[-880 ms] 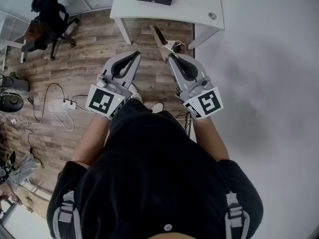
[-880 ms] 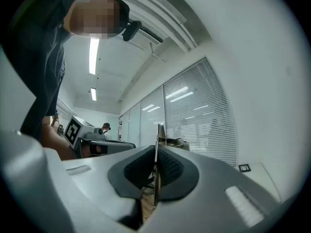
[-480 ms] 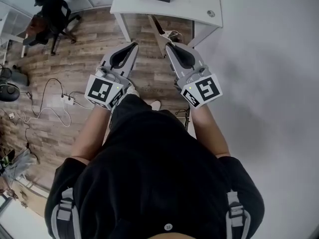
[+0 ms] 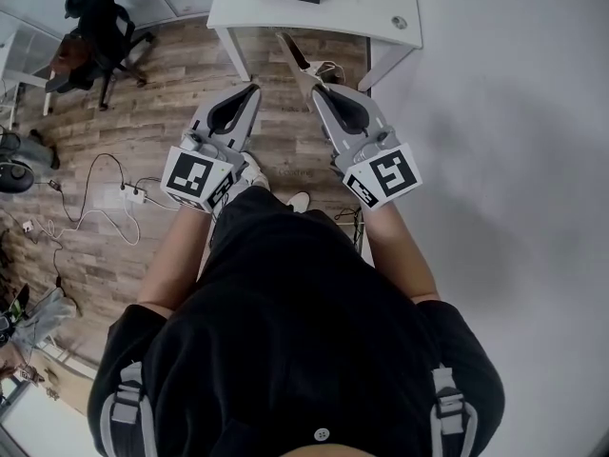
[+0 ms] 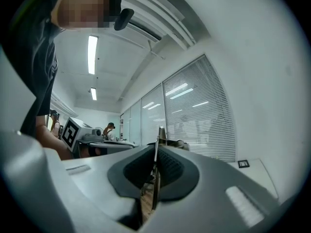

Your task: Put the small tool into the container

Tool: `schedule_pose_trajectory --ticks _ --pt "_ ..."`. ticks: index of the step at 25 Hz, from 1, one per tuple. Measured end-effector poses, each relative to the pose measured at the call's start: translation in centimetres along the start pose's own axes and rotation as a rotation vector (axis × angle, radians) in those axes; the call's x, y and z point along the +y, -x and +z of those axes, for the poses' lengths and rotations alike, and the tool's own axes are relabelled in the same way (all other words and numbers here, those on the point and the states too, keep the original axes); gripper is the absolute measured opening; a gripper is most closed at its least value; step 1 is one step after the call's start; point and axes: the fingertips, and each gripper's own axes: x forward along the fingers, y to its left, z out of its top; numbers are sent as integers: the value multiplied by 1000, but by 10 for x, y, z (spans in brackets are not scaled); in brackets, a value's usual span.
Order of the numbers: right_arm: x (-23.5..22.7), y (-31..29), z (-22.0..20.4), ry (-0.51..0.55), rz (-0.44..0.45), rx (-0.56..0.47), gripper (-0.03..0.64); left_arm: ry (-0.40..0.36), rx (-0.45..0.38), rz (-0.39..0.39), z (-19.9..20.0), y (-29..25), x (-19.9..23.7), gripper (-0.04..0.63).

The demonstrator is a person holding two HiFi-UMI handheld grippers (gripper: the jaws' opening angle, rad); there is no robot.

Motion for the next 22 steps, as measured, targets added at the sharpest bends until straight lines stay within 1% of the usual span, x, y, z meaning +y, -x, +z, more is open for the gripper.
schedule_pose_trajectory --ticks 4,9,13,19,22 --pt "-5 12 -4 -1 -12 4 21 -1 -10 -5 1 -5 -12 8" --pt "-18 -13 3 5 -34 27 23 26 -14 -22 12 -16 11 8" --pt "-19 -8 -5 13 -57 36 23 35 -13 -39 0 -18 9 8" --pt "-44 -52 -1 23 -86 68 23 57 -14 -67 7 -45 54 8" --pt "-49 -58 -5 27 -97 66 21 53 -13 -82 4 -53 60 8"
